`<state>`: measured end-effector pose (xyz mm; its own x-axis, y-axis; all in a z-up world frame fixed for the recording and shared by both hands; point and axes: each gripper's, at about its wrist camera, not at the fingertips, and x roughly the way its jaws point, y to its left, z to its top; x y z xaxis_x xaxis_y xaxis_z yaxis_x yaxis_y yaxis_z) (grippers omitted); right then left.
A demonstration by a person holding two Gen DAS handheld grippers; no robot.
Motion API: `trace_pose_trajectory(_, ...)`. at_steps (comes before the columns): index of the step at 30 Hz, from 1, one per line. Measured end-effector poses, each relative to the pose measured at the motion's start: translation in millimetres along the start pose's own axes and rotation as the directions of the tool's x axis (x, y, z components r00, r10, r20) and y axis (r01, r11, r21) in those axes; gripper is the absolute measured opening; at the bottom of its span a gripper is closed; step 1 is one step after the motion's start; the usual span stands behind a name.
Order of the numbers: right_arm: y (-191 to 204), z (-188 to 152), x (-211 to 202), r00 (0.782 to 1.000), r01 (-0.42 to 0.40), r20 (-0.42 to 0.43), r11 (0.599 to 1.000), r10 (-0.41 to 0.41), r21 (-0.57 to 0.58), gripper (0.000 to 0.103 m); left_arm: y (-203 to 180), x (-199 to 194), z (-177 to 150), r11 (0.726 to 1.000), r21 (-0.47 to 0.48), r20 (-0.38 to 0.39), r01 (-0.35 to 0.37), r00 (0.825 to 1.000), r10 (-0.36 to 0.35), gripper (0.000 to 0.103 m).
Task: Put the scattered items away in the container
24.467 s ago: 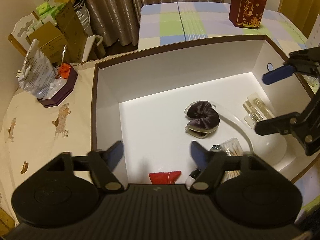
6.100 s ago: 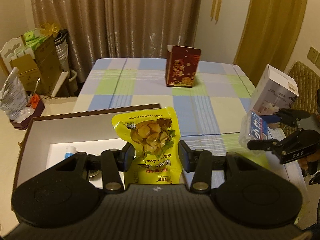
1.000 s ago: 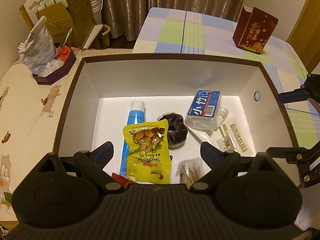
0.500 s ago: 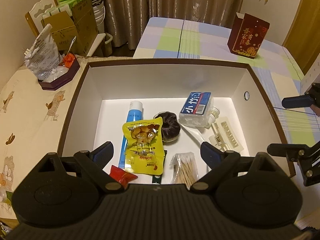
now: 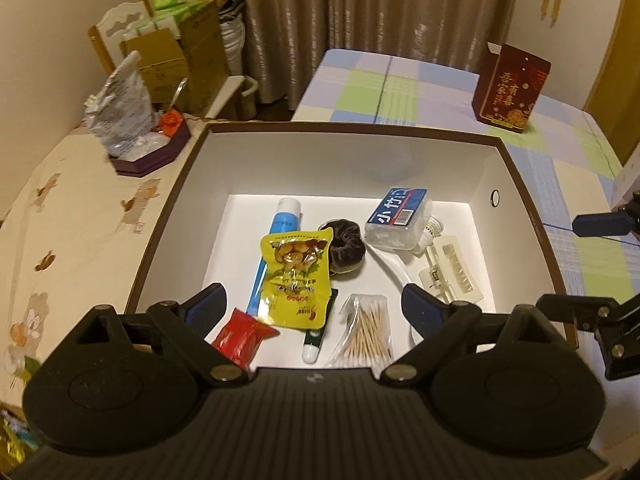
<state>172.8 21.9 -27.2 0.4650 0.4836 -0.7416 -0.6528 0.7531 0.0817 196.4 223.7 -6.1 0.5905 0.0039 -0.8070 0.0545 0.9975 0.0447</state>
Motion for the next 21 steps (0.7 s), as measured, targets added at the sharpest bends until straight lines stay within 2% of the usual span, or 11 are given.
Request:
trace_pose_trajectory(9,-2,-17,-23,0.999,-0.046,-0.005,0.999,0.046,0.01,0.092,-24,-28,-23,0.995,-0.058,0.015,-0.076,0.997,0.077,0.097)
trace_pose_trajectory(21,13,-32,-46,0.997,-0.077,0.011,0.997,0.077,-0.025,0.092,-41,-69,-57,0.986,-0.101,0.03,-0.132,0.99,0.135,0.1)
